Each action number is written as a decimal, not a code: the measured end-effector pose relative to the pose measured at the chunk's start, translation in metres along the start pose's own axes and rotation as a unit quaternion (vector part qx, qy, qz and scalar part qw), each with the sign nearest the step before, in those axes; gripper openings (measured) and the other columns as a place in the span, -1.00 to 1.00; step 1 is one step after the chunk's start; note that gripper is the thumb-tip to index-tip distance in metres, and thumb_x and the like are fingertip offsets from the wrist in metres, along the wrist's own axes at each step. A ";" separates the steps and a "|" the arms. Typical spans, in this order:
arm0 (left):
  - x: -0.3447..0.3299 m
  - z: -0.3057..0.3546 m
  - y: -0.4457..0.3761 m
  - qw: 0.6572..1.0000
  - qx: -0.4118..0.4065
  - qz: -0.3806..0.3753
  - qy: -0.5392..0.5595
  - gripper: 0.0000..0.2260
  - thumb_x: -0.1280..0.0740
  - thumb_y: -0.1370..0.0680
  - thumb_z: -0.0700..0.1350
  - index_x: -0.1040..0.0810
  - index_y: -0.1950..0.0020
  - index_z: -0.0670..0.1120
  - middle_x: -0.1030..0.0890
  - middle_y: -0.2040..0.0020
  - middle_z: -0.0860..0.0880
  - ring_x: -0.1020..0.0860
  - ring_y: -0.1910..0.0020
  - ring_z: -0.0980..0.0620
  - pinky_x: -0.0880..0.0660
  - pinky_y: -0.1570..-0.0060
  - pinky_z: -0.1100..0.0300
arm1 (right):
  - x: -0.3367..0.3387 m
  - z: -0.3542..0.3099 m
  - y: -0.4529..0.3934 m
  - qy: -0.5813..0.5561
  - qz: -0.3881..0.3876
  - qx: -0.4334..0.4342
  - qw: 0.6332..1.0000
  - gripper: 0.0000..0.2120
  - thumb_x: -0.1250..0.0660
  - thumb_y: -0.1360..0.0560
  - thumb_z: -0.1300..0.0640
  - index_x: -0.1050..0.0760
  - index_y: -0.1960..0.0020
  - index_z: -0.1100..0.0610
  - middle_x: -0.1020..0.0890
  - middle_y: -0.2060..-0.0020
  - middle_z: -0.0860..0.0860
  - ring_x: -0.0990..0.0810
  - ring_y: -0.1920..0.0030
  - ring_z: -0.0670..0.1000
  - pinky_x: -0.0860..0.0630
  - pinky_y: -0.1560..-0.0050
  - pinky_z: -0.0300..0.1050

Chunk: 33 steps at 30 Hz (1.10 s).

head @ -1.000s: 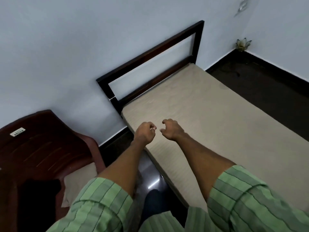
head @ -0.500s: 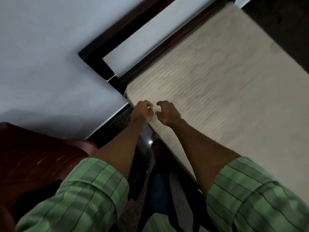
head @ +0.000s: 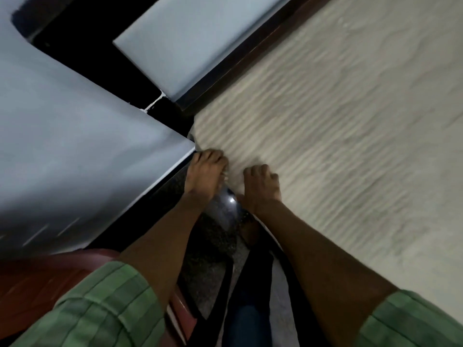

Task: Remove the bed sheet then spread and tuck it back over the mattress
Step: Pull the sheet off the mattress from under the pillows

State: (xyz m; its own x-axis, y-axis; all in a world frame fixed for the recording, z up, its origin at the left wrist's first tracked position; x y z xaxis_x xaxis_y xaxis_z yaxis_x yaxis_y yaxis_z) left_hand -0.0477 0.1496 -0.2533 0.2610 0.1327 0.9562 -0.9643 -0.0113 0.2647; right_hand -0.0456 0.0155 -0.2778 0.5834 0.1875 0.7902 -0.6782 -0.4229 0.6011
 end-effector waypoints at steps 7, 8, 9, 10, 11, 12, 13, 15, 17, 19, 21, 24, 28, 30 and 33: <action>-0.001 -0.005 -0.013 0.993 -0.069 0.067 0.067 -0.93 -0.51 -0.41 -0.09 -0.64 0.23 0.04 -0.58 0.12 0.07 -0.52 0.00 -0.07 -0.32 0.03 0.08 | 0.003 -0.008 -0.025 -0.028 0.031 0.013 0.999 -0.71 -0.23 -0.56 0.00 -0.59 -0.21 0.03 -0.64 -0.18 0.05 -0.42 -0.30 0.17 -0.29 -0.21 0.05; -0.001 -0.004 -0.011 0.993 -0.074 0.063 0.072 -0.94 -0.49 -0.44 -0.11 -0.64 0.19 0.03 -0.58 0.11 0.06 -0.52 0.00 -0.07 -0.31 0.04 0.09 | 0.005 -0.008 -0.022 -0.046 0.034 0.019 0.998 -0.72 -0.24 -0.55 0.00 -0.60 -0.18 0.04 -0.65 -0.15 0.06 -0.43 -0.30 0.18 -0.29 -0.22 0.06; -0.002 -0.003 -0.008 0.993 -0.075 0.055 0.077 -0.94 -0.47 -0.45 -0.13 -0.62 0.15 0.01 -0.59 0.09 0.04 -0.52 0.00 -0.08 -0.29 0.06 0.11 | 0.007 -0.008 -0.018 -0.066 0.034 0.023 0.997 -0.73 -0.24 -0.55 0.01 -0.61 -0.15 0.05 -0.66 -0.13 0.08 -0.44 -0.29 0.19 -0.30 -0.22 0.06; -0.004 -0.001 -0.006 0.993 -0.068 0.047 0.080 -0.91 -0.45 -0.45 -0.18 -0.59 0.11 -0.02 -0.59 0.06 0.02 -0.51 0.00 -0.09 -0.28 0.07 0.13 | 0.008 -0.005 -0.014 -0.086 0.038 0.021 0.995 -0.75 -0.23 -0.56 0.03 -0.61 -0.13 0.08 -0.67 -0.10 0.09 -0.46 -0.27 0.19 -0.32 -0.21 0.05; -0.007 0.003 -0.004 0.994 -0.066 0.041 0.081 -0.85 -0.43 -0.44 -0.23 -0.58 0.06 -0.03 -0.60 0.04 -0.01 -0.52 0.00 -0.10 -0.31 0.08 0.13 | 0.009 -0.002 -0.008 -0.111 0.051 0.015 0.992 -0.76 -0.22 -0.58 0.04 -0.61 -0.10 0.09 -0.67 -0.07 0.10 -0.48 -0.25 0.19 -0.34 -0.19 0.05; -0.011 0.005 -0.003 0.995 -0.047 0.023 0.090 -0.79 -0.43 -0.43 -0.27 -0.56 0.01 -0.02 -0.61 0.01 -0.02 -0.54 -0.01 -0.11 -0.39 0.06 0.11 | 0.011 0.001 -0.001 -0.139 0.073 0.004 0.988 -0.77 -0.21 -0.58 0.04 -0.60 -0.06 0.10 -0.68 -0.04 0.10 -0.51 -0.22 0.19 -0.37 -0.16 0.06; -0.016 0.006 -0.002 0.993 -0.013 0.003 0.119 -0.78 -0.42 -0.45 -0.26 -0.56 -0.02 0.01 -0.63 0.00 -0.02 -0.55 -0.02 -0.09 -0.48 0.03 0.08 | 0.015 0.005 0.008 -0.167 0.097 -0.006 0.981 -0.77 -0.22 -0.56 0.01 -0.58 -0.05 0.11 -0.67 -0.02 0.09 -0.53 -0.17 0.19 -0.40 -0.13 0.07; -0.010 0.018 -0.001 0.972 0.076 -0.053 0.216 -0.96 -0.33 -0.59 -0.03 -0.58 0.04 0.08 -0.65 0.08 0.04 -0.58 0.02 -0.02 -0.54 -0.01 0.07 | 0.019 0.009 0.026 -0.183 0.127 -0.016 0.975 -0.67 -0.25 -0.50 -0.12 -0.50 -0.10 0.09 -0.64 0.01 0.08 -0.57 -0.07 0.20 -0.49 -0.04 0.09; -0.003 0.040 -0.006 0.936 0.113 -0.063 0.327 -0.81 -0.25 -0.63 0.03 -0.57 0.11 0.00 -0.58 0.22 0.04 -0.53 0.15 0.04 -0.48 0.07 0.18 | 0.017 0.013 0.039 -0.166 0.112 -0.023 0.980 -0.53 -0.13 -0.47 -0.25 -0.47 -0.14 0.07 -0.63 0.02 0.08 -0.58 -0.03 0.22 -0.53 0.00 0.11; 0.010 0.066 -0.011 0.908 0.086 -0.057 0.407 -0.87 -0.25 -0.65 -0.18 -0.50 0.09 -0.12 -0.48 0.26 0.01 -0.43 0.25 0.17 -0.38 0.20 0.30 | 0.018 0.024 0.038 -0.184 0.083 -0.051 0.978 -0.48 -0.01 -0.52 -0.22 -0.53 -0.15 0.12 -0.67 0.01 0.13 -0.63 -0.06 0.25 -0.51 -0.02 0.10; 0.019 0.072 -0.011 0.884 0.076 -0.017 0.461 -0.88 -0.24 -0.66 -0.25 -0.45 0.06 -0.10 -0.48 0.25 0.11 -0.44 0.26 0.31 -0.36 0.19 0.34 | 0.019 0.030 0.031 -0.185 0.064 -0.052 0.979 -0.61 -0.12 -0.64 -0.11 -0.57 -0.17 0.14 -0.68 -0.04 0.17 -0.65 -0.10 0.27 -0.52 -0.04 0.08; 0.021 0.024 -0.001 0.847 0.175 0.139 0.482 -0.94 -0.25 -0.65 -0.14 -0.49 -0.02 -0.09 -0.53 0.12 0.14 -0.49 0.13 0.37 -0.40 0.06 0.40 | 0.030 0.046 0.035 -0.241 0.081 -0.090 0.963 -0.68 -0.19 -0.65 -0.06 -0.62 -0.09 0.13 -0.67 -0.07 0.22 -0.62 -0.13 0.29 -0.50 -0.06 0.06; -0.013 0.014 0.030 0.894 0.149 0.093 0.411 -0.62 -0.42 -0.53 0.16 -0.58 -0.22 -0.06 -0.62 -0.04 -0.01 -0.60 -0.02 0.05 -0.57 -0.03 0.13 | 0.034 0.077 0.049 -0.401 0.126 -0.156 0.894 -0.67 -0.25 -0.63 -0.05 -0.61 0.07 0.19 -0.67 0.00 0.26 -0.58 -0.11 0.30 -0.43 -0.07 0.07; -0.022 0.045 0.033 0.912 0.091 0.028 0.399 -0.68 -0.50 -0.50 0.15 -0.63 -0.11 -0.03 -0.64 0.08 0.04 -0.61 0.12 0.06 -0.54 0.16 0.15 | 0.063 0.088 0.057 -0.462 0.216 -0.166 0.844 -0.63 -0.22 -0.61 -0.04 -0.58 0.13 0.23 -0.68 0.09 0.23 -0.60 -0.02 0.26 -0.40 -0.03 0.05; -0.006 0.076 0.013 0.830 0.162 0.042 0.532 -0.64 -0.41 -0.58 0.17 -0.51 0.27 -0.05 -0.50 0.39 0.09 -0.43 0.42 0.14 -0.34 0.39 0.17 | 0.102 0.118 0.064 -0.502 0.337 -0.181 0.776 -0.66 -0.29 -0.61 0.00 -0.42 0.32 0.08 -0.56 0.35 0.05 -0.51 0.22 0.09 -0.29 0.17 -0.05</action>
State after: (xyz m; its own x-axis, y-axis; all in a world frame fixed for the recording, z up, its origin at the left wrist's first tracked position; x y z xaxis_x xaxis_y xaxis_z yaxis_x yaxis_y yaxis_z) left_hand -0.0578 0.0731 -0.2459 -0.1622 0.9162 0.3664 -0.8688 -0.3087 0.3872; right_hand 0.0237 -0.0971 -0.1727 -0.0269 -0.8293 0.5581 -0.9554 0.1856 0.2297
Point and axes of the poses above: each hand's wrist, its own y-axis away from the middle knuckle, its own x-axis out of the back of the hand, z = x × y, the point moved 9 cm from there along -y, towards the middle knuckle
